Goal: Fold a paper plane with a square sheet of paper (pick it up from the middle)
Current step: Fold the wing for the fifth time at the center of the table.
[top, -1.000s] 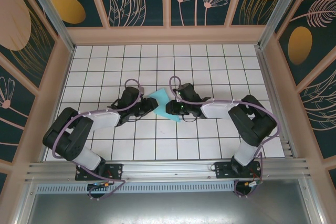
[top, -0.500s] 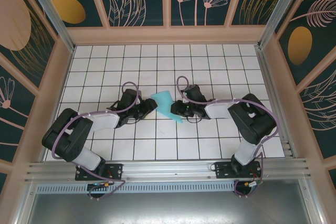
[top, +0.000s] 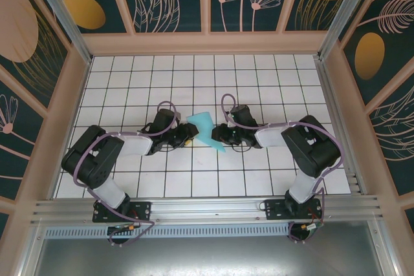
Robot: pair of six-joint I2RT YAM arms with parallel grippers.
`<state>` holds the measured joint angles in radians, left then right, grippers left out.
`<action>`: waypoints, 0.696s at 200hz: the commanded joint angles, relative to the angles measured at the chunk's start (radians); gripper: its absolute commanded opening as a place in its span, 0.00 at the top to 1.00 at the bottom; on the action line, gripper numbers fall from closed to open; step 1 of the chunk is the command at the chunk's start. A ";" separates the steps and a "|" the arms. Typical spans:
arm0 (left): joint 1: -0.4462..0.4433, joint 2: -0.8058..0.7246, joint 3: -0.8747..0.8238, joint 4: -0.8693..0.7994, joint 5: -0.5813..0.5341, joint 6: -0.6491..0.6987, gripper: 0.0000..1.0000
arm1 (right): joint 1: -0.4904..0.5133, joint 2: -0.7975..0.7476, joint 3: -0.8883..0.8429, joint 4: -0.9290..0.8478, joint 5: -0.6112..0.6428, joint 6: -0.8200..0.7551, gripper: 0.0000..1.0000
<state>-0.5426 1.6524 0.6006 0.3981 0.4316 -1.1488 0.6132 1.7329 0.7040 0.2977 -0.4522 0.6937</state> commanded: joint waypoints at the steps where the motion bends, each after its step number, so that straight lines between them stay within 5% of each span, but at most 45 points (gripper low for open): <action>1: -0.005 0.022 0.019 0.038 0.026 -0.008 0.56 | -0.010 0.006 -0.020 0.037 -0.025 0.017 0.72; 80: -0.010 0.081 0.010 0.141 0.089 -0.049 0.66 | -0.011 -0.004 -0.028 0.061 -0.033 -0.003 0.65; 139: -0.010 0.094 0.010 0.197 0.099 -0.091 0.94 | 0.017 -0.102 -0.008 0.016 0.077 -0.187 0.55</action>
<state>-0.5465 1.7412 0.6025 0.5373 0.5148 -1.2163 0.6117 1.7084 0.6926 0.3321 -0.4591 0.6239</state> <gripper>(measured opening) 0.087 0.437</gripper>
